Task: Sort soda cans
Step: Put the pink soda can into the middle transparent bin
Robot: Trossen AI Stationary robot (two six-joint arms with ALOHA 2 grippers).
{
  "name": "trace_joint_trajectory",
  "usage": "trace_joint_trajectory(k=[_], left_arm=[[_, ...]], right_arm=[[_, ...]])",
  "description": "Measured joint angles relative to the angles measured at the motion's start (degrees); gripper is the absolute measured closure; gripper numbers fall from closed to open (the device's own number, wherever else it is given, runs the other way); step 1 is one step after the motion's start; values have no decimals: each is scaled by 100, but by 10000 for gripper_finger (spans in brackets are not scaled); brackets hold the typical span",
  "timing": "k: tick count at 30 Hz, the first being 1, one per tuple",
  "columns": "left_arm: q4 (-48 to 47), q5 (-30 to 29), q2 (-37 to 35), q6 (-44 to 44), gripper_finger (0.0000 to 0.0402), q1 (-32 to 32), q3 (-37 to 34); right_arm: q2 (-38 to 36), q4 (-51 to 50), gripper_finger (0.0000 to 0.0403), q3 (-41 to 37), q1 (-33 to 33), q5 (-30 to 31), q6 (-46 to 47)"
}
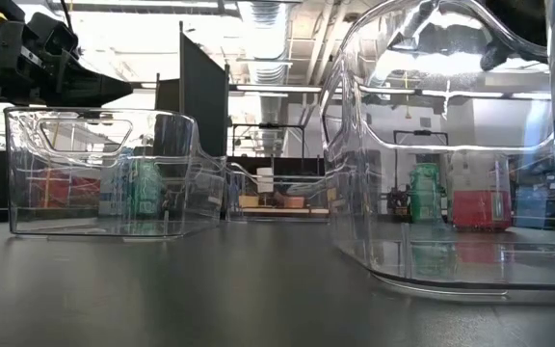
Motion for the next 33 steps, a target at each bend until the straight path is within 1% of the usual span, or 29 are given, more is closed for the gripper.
trace_joint_trajectory(k=[4, 7, 10, 12, 14, 16, 18, 21, 23, 25, 28, 33], left_arm=[[0, 1, -1, 2, 395, -2, 0], [0, 0, -2, 2, 395, -2, 1], [0, 0, -2, 0, 395, -2, 2], [0, 0, 0, 2, 395, 0, 2], [0, 0, -2, 2, 395, -1, 0], [1, 0, -2, 2, 395, -1, 0], [2, 0, -2, 2, 395, 0, 2], [7, 0, -2, 2, 395, 0, 0], [7, 0, -2, 2, 395, 0, 1], [7, 0, 0, 2, 395, 0, 1], [9, 0, -2, 1, 395, 0, 2], [10, 0, 0, 2, 395, -1, 2]], right_arm=[[3, 579, 368, 0, -107, 6, 284], [-1, 1117, 368, 11, -196, 10, 300], [1, 1184, 368, 113, -262, 10, 548], [0, 1037, 368, 245, -323, 10, 821], [0, 729, 368, 427, -451, 81, 1143], [0, 41, 368, 721, -617, 161, 1506], [4, -1006, 368, 1120, -832, 174, 1681], [112, -2771, 368, 1751, -1175, 176, 1685], [248, -3476, 368, 2024, -1416, 183, 1658], [359, -3659, 368, 2166, -1635, 183, 1515], [468, -3609, 368, 2249, -1915, 183, 991], [537, -3606, 368, 2405, -2321, 180, 899]])
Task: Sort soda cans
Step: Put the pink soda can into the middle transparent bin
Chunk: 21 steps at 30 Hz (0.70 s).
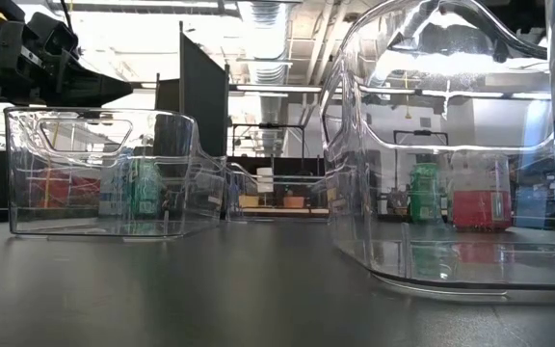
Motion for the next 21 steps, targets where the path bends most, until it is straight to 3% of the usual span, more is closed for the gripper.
trace_joint_trajectory(k=[6, 15, 21], left_arm=[[216, -15, 0, 258, 395, -1, 0], [939, -9, 0, -251, 395, -1, 0], [1094, 4, 0, -393, 395, -1, 111]], right_arm=[[1, -508, 368, 298, -233, -22, -488], [283, -1641, 366, 905, -247, -344, -1475], [970, -3063, 332, 1694, -242, -708, -2165]])
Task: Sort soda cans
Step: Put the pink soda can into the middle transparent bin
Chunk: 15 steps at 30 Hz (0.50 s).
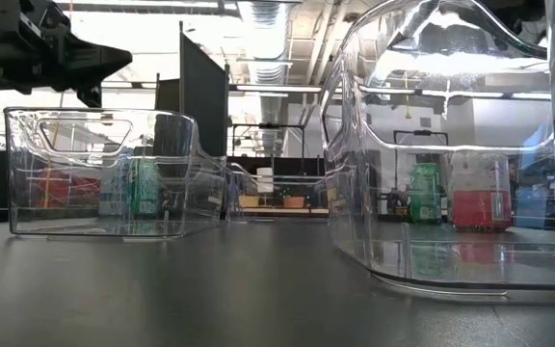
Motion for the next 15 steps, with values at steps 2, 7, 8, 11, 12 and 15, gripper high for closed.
trace_joint_trajectory(k=[2, 7, 8, 11, 12, 15], left_arm=[[45, 0, -2, 82, 395, 1, 2], [28, -3, 0, 301, 395, 0, 4], [30, -4, 0, 305, 395, 0, 7], [148, -26, 0, 643, 395, 2, 9], [212, -28, 0, 821, 395, 2, 9], [276, -34, 0, 1214, 395, 1, 9]], right_arm=[[312, -711, 309, 288, 1, -2, -121], [1062, -1875, 228, 774, 157, 0, -391], [1192, -1977, 209, 827, 219, 10, -434], [1529, -1988, 154, 962, 419, 320, -534], [1620, -1937, 140, 1008, 467, 544, -552], [1867, -1755, 117, 1123, 562, 785, -870]])
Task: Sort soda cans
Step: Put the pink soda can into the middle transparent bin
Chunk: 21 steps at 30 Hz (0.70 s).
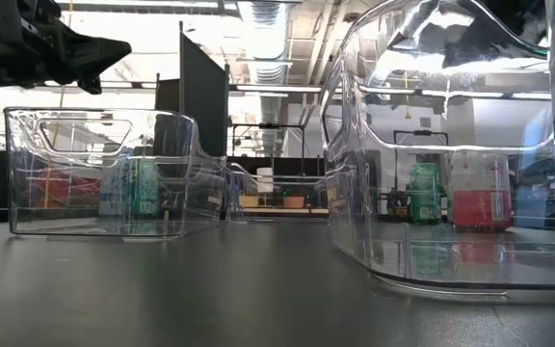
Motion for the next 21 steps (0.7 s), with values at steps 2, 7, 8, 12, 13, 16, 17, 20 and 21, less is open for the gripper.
trace_joint_trajectory(k=[2, 7, 8, 12, 13, 16, 17, 20, 21], left_arm=[[12, -2, 0, 112, 395, -1, 0], [101, -1, 0, 184, 395, -1, 2], [127, -3, 0, 187, 395, -1, 2], [175, -2, 0, 185, 395, 0, 4], [178, -1, 0, 189, 395, 1, 4], [175, -1, 0, 181, 395, 1, 4], [176, -1, 0, 180, 395, -1, 4], [180, -1, 0, 172, 395, -1, 7], [188, -1, 0, 149, 395, -1, 7]], right_arm=[[121, 218, 116, 75, 9, 14, -217], [695, -535, 120, 734, -13, 38, -417], [844, -851, 120, 877, -15, 132, -497], [1405, -1771, 107, 1082, 40, 474, -386], [1551, -1904, 101, 1082, 78, 489, -263], [1959, -2337, 79, 1082, 171, 779, -201], [2070, -2463, 70, 1082, 201, 912, -228], [2363, -2607, 45, 1082, 211, 1029, -107], [2432, -2589, 38, 1082, 192, 1038, -48]])
